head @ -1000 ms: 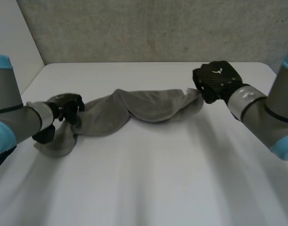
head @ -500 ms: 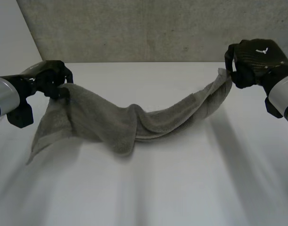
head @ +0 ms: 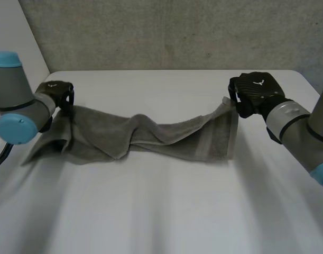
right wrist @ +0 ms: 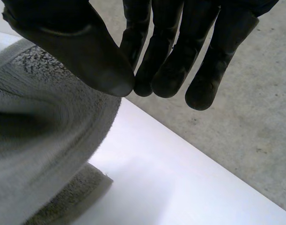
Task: Fold the towel.
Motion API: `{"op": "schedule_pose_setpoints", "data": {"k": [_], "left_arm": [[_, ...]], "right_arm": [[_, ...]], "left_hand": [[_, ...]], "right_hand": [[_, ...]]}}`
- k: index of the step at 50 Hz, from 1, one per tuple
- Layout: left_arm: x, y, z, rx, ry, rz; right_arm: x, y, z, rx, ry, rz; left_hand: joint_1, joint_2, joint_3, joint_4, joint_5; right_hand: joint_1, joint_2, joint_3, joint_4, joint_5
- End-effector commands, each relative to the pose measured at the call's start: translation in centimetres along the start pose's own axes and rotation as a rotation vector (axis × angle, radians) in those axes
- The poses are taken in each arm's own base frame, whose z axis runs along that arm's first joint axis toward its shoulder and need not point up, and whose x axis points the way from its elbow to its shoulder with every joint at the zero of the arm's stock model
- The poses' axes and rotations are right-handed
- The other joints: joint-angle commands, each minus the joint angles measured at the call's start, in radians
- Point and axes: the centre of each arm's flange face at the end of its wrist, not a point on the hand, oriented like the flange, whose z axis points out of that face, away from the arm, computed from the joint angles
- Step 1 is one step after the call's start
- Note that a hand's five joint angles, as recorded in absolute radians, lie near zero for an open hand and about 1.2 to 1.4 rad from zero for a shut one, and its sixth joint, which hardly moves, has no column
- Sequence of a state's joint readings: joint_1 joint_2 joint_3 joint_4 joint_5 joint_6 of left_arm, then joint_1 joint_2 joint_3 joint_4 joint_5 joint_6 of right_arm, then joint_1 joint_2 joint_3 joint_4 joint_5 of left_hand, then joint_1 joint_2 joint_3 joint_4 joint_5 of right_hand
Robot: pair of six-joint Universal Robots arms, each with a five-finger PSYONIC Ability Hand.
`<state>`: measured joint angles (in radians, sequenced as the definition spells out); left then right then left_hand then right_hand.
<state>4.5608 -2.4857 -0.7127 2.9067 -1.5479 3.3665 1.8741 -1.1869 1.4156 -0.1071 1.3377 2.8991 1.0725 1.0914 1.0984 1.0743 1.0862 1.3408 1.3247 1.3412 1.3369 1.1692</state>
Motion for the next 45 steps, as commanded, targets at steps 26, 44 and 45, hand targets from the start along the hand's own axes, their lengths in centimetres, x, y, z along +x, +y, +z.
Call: {"op": "schedule_pose_setpoints", "data": {"k": [26, 44, 45], "left_arm": [[6.2, 1.2, -12.6, -0.117, 0.131, 0.065], [11.2, 2.5, -12.4, 0.026, 0.22, 0.082], [11.9, 2.5, -12.5, 0.03, 0.234, 0.087]], "right_arm": [[-1.4, 0.5, 0.1, -0.02, 0.003, -0.005], [-1.8, 1.1, -0.1, -0.038, -0.006, -0.002], [-1.8, 1.1, -0.1, -0.039, -0.008, -0.002]], "left_hand": [[-0.554, -0.573, -0.58, -0.555, -0.742], [-0.607, -0.625, -0.632, -0.608, -0.795], [-0.609, -0.628, -0.635, -0.611, -0.798]], "right_hand": [[0.055, 0.072, 0.055, 0.059, 0.053], [0.055, 0.072, 0.055, 0.059, 0.053], [0.055, 0.072, 0.055, 0.059, 0.053]]}}
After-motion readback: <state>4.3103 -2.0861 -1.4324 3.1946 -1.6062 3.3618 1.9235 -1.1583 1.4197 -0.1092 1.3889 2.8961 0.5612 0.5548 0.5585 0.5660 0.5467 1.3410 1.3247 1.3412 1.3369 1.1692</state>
